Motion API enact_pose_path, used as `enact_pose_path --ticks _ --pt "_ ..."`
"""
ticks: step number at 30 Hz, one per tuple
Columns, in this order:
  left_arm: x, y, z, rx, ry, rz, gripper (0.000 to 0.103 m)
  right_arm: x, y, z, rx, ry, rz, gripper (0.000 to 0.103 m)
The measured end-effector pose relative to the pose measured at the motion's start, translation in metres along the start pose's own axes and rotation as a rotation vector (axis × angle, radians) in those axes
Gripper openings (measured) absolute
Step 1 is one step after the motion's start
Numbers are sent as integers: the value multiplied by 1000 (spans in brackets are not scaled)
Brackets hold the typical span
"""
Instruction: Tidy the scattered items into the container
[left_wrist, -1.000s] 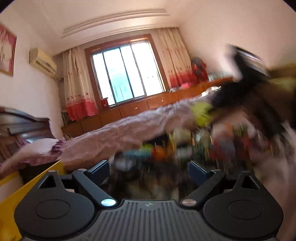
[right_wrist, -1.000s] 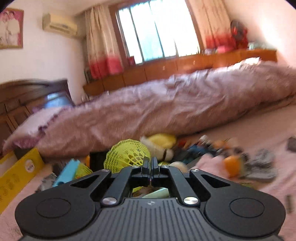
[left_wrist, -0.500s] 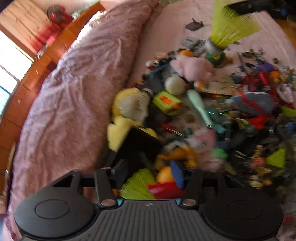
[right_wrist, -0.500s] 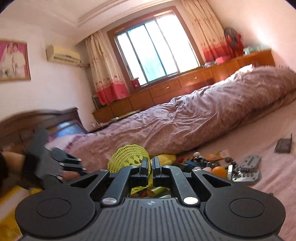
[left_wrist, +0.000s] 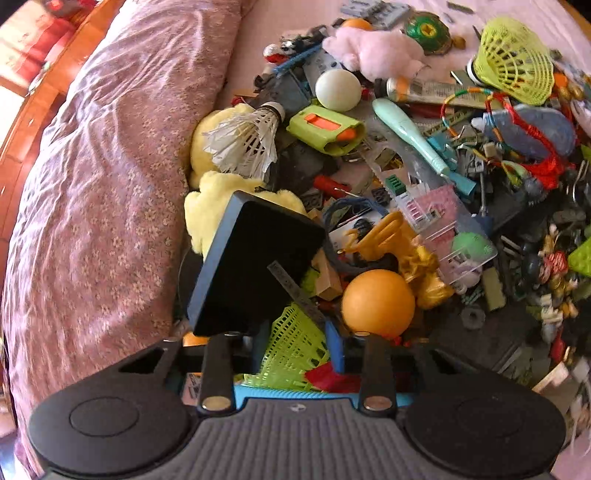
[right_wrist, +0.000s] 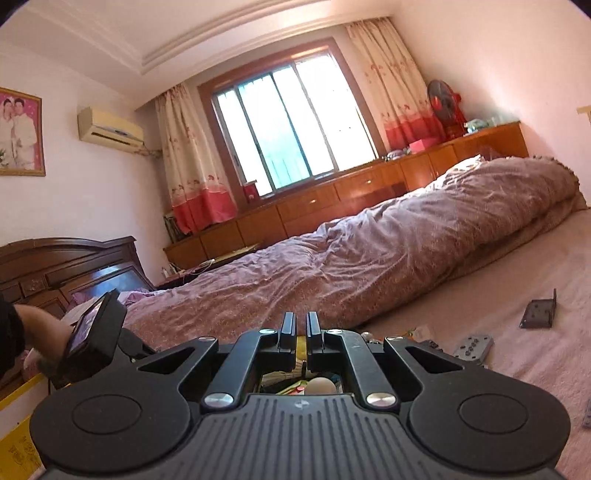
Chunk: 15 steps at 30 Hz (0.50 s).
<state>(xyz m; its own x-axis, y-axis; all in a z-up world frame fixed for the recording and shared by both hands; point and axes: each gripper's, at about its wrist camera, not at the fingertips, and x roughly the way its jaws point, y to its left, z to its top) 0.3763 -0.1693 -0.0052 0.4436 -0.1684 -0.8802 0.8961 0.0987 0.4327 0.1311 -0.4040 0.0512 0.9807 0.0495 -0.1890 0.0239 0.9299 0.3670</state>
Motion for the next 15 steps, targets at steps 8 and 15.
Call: enact_pose_path --ticks 8,15 --pt "-58 -56 -40 -30 -255 291 8 47 13 -30 -206 288 -40 53" --pt "-116 -176 -82 -305 -485 797 0 51 22 -41 -309 277 -94 66"
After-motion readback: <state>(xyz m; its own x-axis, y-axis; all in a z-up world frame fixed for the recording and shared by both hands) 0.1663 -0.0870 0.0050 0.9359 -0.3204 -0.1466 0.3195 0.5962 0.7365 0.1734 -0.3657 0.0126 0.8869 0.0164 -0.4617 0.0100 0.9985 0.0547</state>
